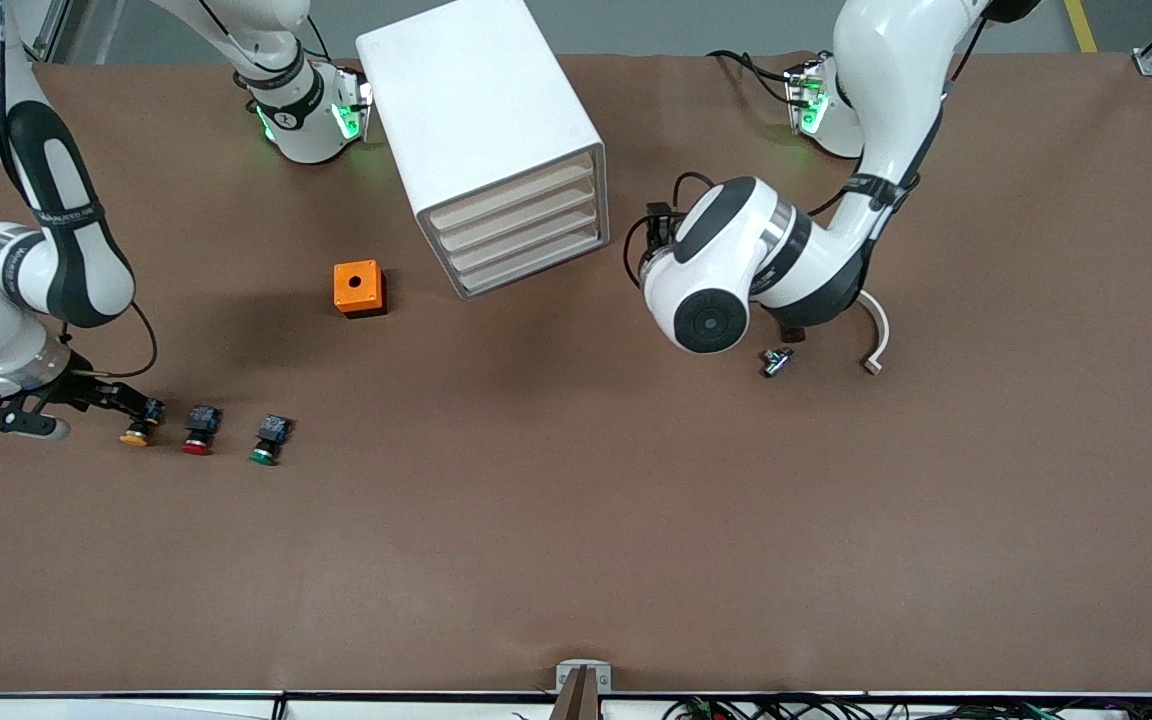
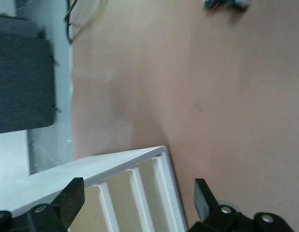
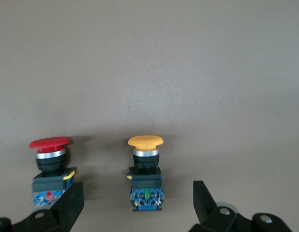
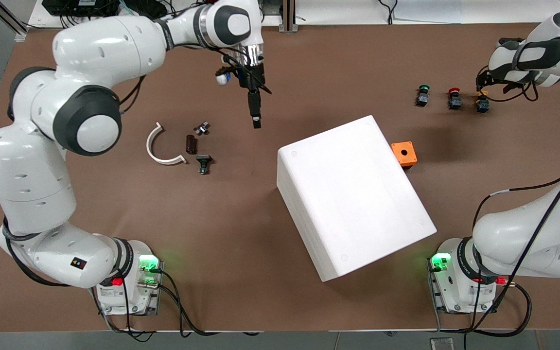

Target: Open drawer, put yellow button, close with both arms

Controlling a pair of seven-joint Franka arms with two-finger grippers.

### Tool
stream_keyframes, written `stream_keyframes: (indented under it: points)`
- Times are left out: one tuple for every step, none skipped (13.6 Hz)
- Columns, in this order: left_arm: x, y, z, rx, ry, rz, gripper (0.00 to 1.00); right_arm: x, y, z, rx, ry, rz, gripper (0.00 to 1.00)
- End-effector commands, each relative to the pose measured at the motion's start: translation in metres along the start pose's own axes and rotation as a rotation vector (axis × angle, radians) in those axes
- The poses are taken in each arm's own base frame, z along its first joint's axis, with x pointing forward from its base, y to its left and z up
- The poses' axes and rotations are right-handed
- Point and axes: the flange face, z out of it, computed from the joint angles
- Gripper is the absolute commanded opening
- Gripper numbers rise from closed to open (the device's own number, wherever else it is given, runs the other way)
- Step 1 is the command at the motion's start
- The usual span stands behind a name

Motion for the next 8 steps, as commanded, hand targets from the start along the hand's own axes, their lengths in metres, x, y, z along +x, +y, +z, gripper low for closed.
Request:
stream_keyframes:
  points:
    - [-0.018,0.007,0.022,0.115,-0.051,-0.023,1.0,-0.004,0.004,0.02,0.01,-0.006,-0.003,1.0]
    - [-0.025,0.009,0.028,0.155,-0.079,-0.046,1.0,-0.004,0.0,0.03,0.011,-0.009,-0.006,1.0]
    - [-0.04,0.007,0.043,0.212,-0.097,-0.097,1.0,-0.004,-0.003,0.036,0.012,-0.015,-0.008,1.0]
    - [-0.045,0.006,0.047,0.233,-0.106,-0.109,1.0,-0.007,0.0,0.042,0.013,-0.024,-0.009,1.0]
    - [-0.05,0.003,0.044,0.25,-0.126,-0.114,1.0,-0.008,-0.001,0.05,0.014,-0.034,-0.009,1.0]
    - [-0.055,-0.001,0.043,0.268,-0.145,-0.112,0.96,-0.008,-0.002,0.052,0.016,-0.036,-0.008,1.0]
    - [-0.057,-0.003,0.041,0.28,-0.16,-0.11,0.94,-0.009,-0.001,0.057,0.016,-0.044,-0.008,1.0]
    - [-0.058,-0.004,0.037,0.281,-0.169,-0.104,0.94,-0.008,0.0,0.058,0.016,-0.044,-0.007,1.0]
